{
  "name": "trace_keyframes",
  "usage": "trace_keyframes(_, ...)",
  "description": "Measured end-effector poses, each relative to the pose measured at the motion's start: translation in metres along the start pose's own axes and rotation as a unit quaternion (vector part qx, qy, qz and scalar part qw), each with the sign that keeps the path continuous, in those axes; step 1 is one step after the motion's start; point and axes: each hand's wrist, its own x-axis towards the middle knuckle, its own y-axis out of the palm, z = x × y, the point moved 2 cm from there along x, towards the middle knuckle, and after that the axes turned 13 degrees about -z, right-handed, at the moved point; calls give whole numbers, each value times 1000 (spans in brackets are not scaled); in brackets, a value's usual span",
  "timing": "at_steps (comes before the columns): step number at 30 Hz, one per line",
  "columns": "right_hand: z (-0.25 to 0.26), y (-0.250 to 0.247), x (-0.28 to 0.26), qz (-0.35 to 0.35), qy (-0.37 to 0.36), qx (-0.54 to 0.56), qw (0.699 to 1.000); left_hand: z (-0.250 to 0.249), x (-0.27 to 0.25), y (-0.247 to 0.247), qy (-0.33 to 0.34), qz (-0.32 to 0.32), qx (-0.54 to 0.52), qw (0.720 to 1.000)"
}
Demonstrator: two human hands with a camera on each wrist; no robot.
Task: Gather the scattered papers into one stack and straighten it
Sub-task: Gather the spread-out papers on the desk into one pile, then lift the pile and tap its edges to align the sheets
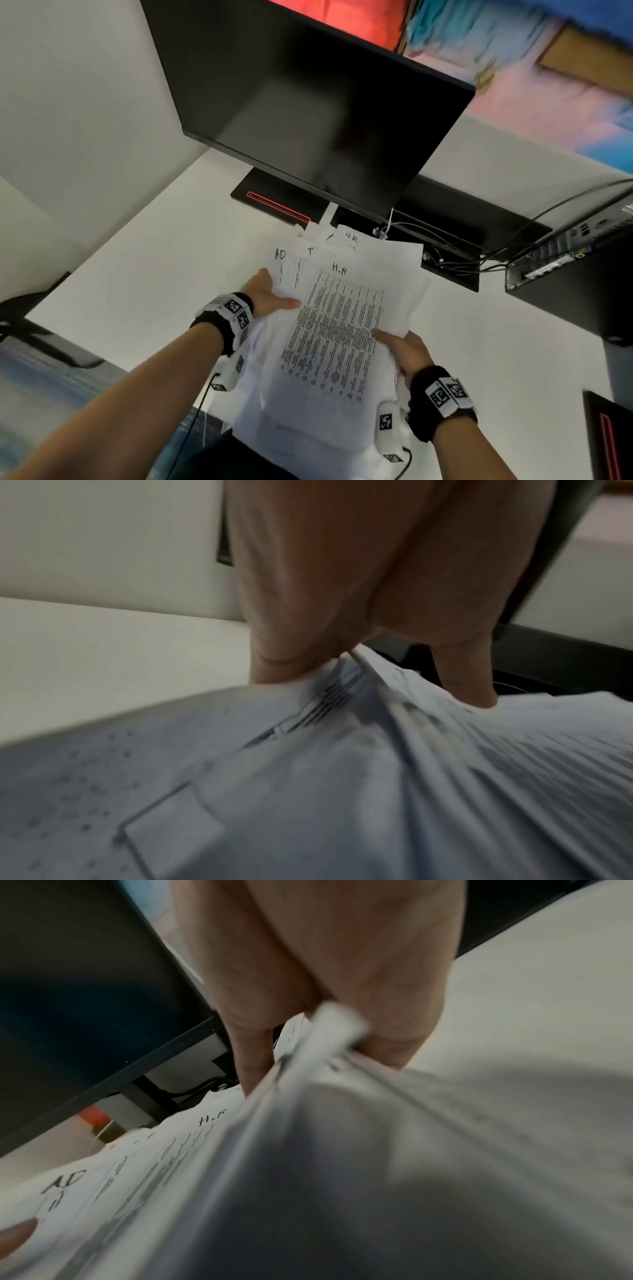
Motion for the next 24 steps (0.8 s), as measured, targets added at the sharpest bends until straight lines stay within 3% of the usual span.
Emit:
trace_keyframes(3, -9, -2, -8, 12, 26, 0, 1000, -3, -9, 22, 23, 90, -53, 994)
trace_keyframes(8, -23, -19, -23, -11, 40, 85, 996, -20, -23, 30, 68, 75, -141, 985)
trace_keyframes(11, -24, -40, -46, 35, 29, 174, 984, -29, -28, 25, 83, 105, -196, 971)
trace_keyframes(14, -22, -61, -68, 81, 8, 263, 961, -45, -42, 8, 107, 143, -264, 948)
trace_keyframes(17, -4, -71, -84, 93, -19, 280, 955, -64, -55, -17, 152, 167, -334, 915)
trace_keyframes(21, 62, -59, -108, 60, -135, 244, 959, -93, -72, -62, 218, 152, -395, 879)
trace_keyframes(24, 111, -45, -125, 22, -279, 280, 918, -108, -83, -101, 259, 72, -439, 858)
